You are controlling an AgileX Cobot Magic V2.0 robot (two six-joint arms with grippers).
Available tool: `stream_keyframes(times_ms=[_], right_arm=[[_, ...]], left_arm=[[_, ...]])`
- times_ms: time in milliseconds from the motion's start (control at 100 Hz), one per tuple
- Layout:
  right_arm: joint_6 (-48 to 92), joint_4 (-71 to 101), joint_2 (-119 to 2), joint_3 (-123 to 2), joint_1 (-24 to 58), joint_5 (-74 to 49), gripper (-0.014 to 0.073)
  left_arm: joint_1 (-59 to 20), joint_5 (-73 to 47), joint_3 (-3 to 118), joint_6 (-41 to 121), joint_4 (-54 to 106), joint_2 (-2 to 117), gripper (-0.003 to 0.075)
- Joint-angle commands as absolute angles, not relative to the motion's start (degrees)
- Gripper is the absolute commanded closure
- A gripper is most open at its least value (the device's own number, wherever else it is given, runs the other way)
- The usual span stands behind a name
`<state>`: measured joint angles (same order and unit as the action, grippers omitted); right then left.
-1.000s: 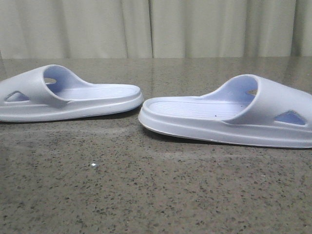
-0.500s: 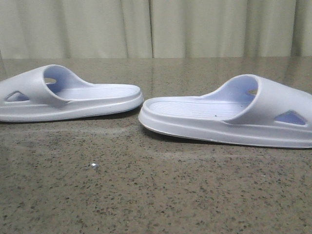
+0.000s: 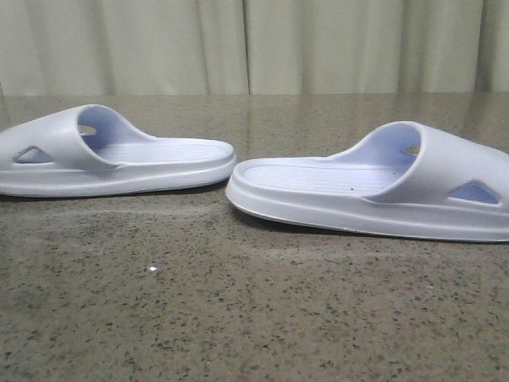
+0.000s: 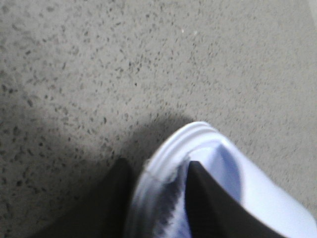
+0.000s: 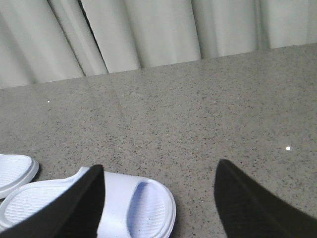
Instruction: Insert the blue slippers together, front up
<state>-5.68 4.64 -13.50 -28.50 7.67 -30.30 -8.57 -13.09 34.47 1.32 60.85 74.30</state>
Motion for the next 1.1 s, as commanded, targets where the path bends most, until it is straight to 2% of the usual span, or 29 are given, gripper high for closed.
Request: stream_keyframes(times_ms=[0, 20, 480, 1090], right_arm=[[-5.7, 4.7, -14.6, -30.3, 7.4, -26.2, 0.0183], [-5.7, 4.7, -14.6, -30.3, 7.4, -26.2, 0.0183], [-5.7, 4.7, -14.6, -30.3, 7.4, -26.2, 0.0183], [-8.2, 4.7, -14.8, -26.1, 7.4, -23.8, 0.0183]], left_arm=[[-8.9, -15.2, 35.3, 1.8, 61.1, 73.8, 0.0679], [-8.9, -15.2, 35.3, 1.8, 61.1, 73.8, 0.0705], [-8.9, -14.3, 35.3, 1.8, 61.8, 72.0, 0.0702], [-8.9, -20.0, 35.3, 1.8, 67.1, 49.5, 0.0701]])
